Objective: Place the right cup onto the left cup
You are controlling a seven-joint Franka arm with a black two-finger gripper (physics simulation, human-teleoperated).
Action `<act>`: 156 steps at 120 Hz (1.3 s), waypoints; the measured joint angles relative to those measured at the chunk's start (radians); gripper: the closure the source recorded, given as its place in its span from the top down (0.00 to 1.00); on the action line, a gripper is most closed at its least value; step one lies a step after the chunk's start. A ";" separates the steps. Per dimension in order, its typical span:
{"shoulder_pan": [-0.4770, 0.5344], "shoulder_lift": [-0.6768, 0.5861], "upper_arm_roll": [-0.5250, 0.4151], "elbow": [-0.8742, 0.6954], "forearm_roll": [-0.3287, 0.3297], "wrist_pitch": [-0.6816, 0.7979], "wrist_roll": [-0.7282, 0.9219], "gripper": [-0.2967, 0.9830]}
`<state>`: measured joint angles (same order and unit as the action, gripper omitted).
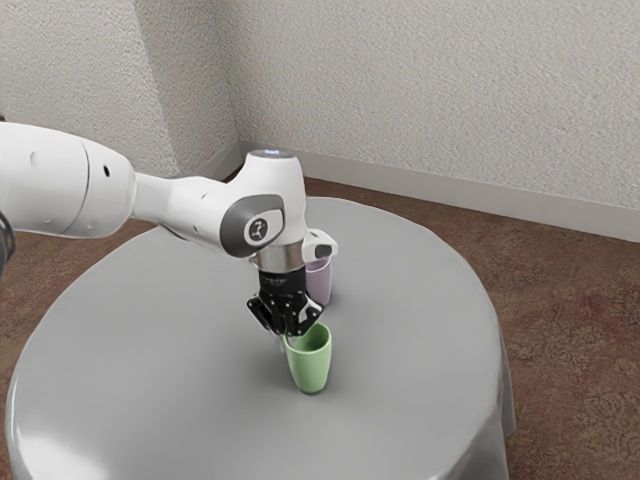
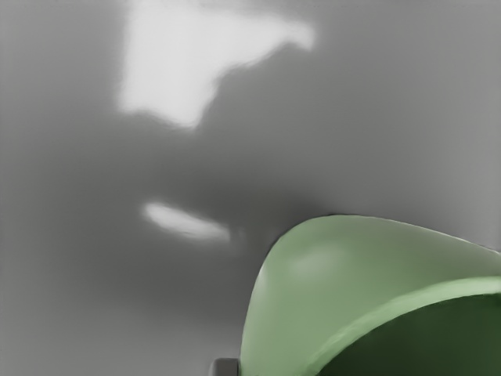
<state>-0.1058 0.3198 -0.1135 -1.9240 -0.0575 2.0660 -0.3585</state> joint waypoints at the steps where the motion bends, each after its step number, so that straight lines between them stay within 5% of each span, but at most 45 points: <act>1: 0.000 -0.002 0.000 0.000 0.000 0.000 0.000 0.17; 53: -0.006 -0.072 0.000 0.092 0.038 -0.082 0.005 0.16; 156: -0.004 0.046 0.049 0.477 0.092 -0.317 0.065 0.15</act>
<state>-0.1101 0.3658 -0.0644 -1.4472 0.0343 1.7494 -0.2932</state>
